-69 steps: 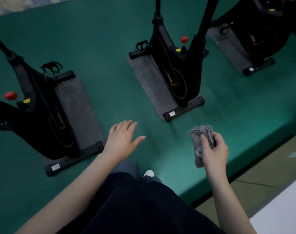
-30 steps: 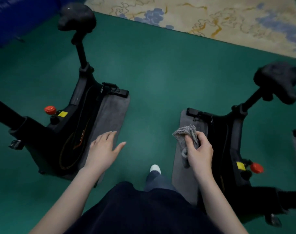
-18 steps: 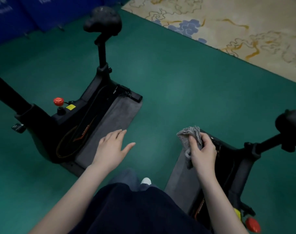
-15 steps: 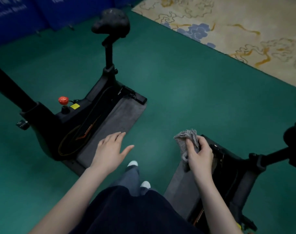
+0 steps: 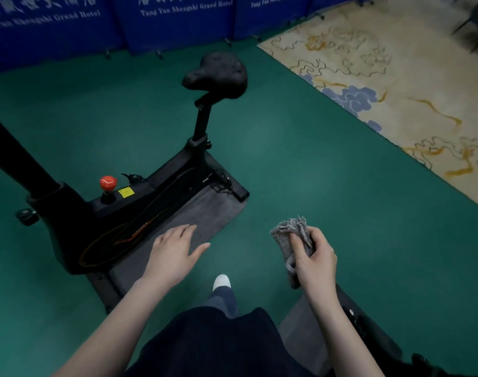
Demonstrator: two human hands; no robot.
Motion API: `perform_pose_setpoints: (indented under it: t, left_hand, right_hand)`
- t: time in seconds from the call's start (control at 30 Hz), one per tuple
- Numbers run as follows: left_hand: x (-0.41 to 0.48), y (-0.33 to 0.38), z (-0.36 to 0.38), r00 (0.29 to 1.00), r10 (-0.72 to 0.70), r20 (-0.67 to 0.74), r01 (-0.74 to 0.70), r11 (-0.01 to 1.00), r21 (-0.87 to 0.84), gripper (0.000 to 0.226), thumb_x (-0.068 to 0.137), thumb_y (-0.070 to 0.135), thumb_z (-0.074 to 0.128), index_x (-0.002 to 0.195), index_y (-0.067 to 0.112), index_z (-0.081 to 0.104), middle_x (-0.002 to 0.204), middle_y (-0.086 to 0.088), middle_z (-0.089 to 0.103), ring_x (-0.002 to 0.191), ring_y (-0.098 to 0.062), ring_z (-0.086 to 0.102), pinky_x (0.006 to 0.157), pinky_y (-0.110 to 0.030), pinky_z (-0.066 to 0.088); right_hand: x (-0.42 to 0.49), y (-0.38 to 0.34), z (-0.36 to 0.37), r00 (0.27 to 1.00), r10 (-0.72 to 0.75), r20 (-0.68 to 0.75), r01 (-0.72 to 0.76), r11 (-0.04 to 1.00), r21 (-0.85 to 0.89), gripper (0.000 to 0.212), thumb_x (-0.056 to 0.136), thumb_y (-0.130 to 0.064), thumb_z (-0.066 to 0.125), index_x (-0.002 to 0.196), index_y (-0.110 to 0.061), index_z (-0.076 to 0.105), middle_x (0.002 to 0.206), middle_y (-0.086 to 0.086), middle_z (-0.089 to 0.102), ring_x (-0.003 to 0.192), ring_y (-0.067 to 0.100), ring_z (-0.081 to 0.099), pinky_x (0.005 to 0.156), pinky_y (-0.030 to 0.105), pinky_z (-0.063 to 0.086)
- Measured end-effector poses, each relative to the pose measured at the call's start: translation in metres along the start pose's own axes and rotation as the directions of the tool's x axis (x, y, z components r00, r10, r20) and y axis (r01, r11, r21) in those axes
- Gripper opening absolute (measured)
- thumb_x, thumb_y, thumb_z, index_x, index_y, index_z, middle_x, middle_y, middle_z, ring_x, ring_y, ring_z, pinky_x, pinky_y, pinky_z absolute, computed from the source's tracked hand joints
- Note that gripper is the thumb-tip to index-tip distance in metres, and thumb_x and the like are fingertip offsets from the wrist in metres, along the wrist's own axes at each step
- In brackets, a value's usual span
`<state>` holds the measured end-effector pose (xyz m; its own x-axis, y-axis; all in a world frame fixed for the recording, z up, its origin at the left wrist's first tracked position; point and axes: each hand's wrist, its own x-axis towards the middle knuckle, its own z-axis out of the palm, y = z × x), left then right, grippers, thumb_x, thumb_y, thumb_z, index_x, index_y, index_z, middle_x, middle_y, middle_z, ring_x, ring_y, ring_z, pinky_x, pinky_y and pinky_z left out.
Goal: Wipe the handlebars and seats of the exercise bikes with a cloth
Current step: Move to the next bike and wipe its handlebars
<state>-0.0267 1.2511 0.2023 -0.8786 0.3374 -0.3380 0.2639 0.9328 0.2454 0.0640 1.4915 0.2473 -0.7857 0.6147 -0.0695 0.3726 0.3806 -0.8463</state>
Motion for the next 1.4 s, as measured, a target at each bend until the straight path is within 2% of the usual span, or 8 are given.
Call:
perform_pose_setpoints:
  t: [0.23, 0.4, 0.53, 0.63, 0.83, 0.93, 1.2, 1.4]
  left_hand:
    - [0.047, 0.009, -0.025, 0.993, -0.091, -0.072, 0.087, 0.994, -0.066, 0.068, 0.092, 0.063, 0.031, 0.146, 0.021, 0.030, 0.149, 0.004, 0.035, 0.139, -0.015, 0.028, 0.111, -0.034, 0.022]
    - [0.051, -0.011, -0.030, 0.943, -0.330, -0.051, 0.319, 0.934, -0.162, 0.069, 0.091, 0.063, 0.032, 0.146, 0.022, 0.029, 0.151, 0.003, 0.033, 0.139, -0.016, 0.027, 0.112, -0.035, 0.022]
    - [0.049, -0.018, -0.032, 0.843, -0.537, -0.048, 0.510, 0.823, -0.252, 0.068, 0.091, 0.062, 0.034, 0.146, 0.021, 0.030, 0.150, 0.002, 0.034, 0.139, -0.017, 0.028, 0.112, -0.036, 0.024]
    - [0.056, -0.014, -0.034, 0.754, -0.654, -0.064, 0.608, 0.731, -0.309, 0.069, 0.091, 0.061, 0.035, 0.146, 0.019, 0.031, 0.150, 0.001, 0.035, 0.138, -0.017, 0.029, 0.112, -0.036, 0.026]
    - [0.086, 0.020, -0.045, 0.565, -0.822, -0.073, 0.731, 0.540, -0.416, 0.070, 0.091, 0.062, 0.034, 0.146, 0.019, 0.030, 0.150, 0.002, 0.034, 0.137, -0.016, 0.030, 0.111, -0.034, 0.028]
    - [0.091, 0.038, -0.047, 0.478, -0.875, -0.074, 0.765, 0.457, -0.454, 0.070, 0.091, 0.063, 0.034, 0.146, 0.020, 0.030, 0.150, 0.002, 0.035, 0.136, -0.016, 0.032, 0.110, -0.034, 0.027]
    - [0.054, 0.055, -0.041, 0.158, -0.986, 0.048, 0.840, 0.109, -0.531, 0.070, 0.089, 0.063, 0.033, 0.145, 0.022, 0.030, 0.152, 0.001, 0.029, 0.136, -0.018, 0.033, 0.111, -0.037, 0.031]
    - [0.033, 0.037, -0.042, 0.017, -0.997, 0.081, 0.815, -0.033, -0.578, 0.068, 0.091, 0.061, 0.034, 0.146, 0.022, 0.027, 0.152, 0.002, 0.028, 0.138, -0.016, 0.031, 0.111, -0.037, 0.030]
  right_hand:
    - [0.072, -0.024, 0.028, 0.992, -0.027, 0.119, 0.022, 0.999, 0.044, 0.006, 0.089, -0.018, 0.061, 0.087, -0.023, 0.061, 0.078, -0.010, 0.065, 0.073, 0.000, 0.059, 0.060, 0.010, 0.041]
    - [0.121, -0.052, 0.066, 0.941, -0.141, 0.307, 0.138, 0.990, 0.031, 0.004, 0.088, -0.016, 0.063, 0.087, -0.019, 0.061, 0.077, -0.011, 0.064, 0.070, -0.005, 0.056, 0.060, 0.005, 0.038]
    - [0.164, -0.075, 0.096, 0.862, -0.220, 0.456, 0.217, 0.974, 0.059, 0.003, 0.088, -0.015, 0.063, 0.091, -0.015, 0.063, 0.080, -0.006, 0.065, 0.075, 0.008, 0.059, 0.066, 0.019, 0.041]
    - [0.197, -0.090, 0.116, 0.776, -0.282, 0.565, 0.272, 0.957, 0.104, 0.004, 0.089, -0.016, 0.062, 0.093, -0.015, 0.064, 0.083, -0.004, 0.067, 0.078, 0.010, 0.061, 0.070, 0.023, 0.045]
    - [0.268, -0.121, 0.153, 0.590, -0.389, 0.708, 0.372, 0.909, 0.189, 0.008, 0.088, -0.016, 0.062, 0.086, -0.024, 0.062, 0.079, -0.013, 0.065, 0.074, -0.006, 0.059, 0.061, 0.005, 0.040]
    - [0.288, -0.136, 0.176, 0.506, -0.403, 0.763, 0.396, 0.894, 0.210, 0.003, 0.090, -0.019, 0.061, 0.090, -0.021, 0.063, 0.083, -0.011, 0.066, 0.079, 0.003, 0.061, 0.067, 0.016, 0.044]
    - [0.256, -0.170, 0.228, 0.152, -0.439, 0.886, 0.409, 0.844, 0.348, 0.007, 0.090, -0.018, 0.061, 0.088, -0.024, 0.062, 0.079, -0.009, 0.066, 0.072, 0.000, 0.059, 0.061, 0.011, 0.044]
    - [0.220, -0.199, 0.257, 0.030, -0.485, 0.874, 0.382, 0.813, 0.439, 0.015, 0.090, -0.017, 0.062, 0.082, -0.030, 0.061, 0.072, -0.009, 0.064, 0.066, 0.001, 0.057, 0.058, 0.012, 0.042]
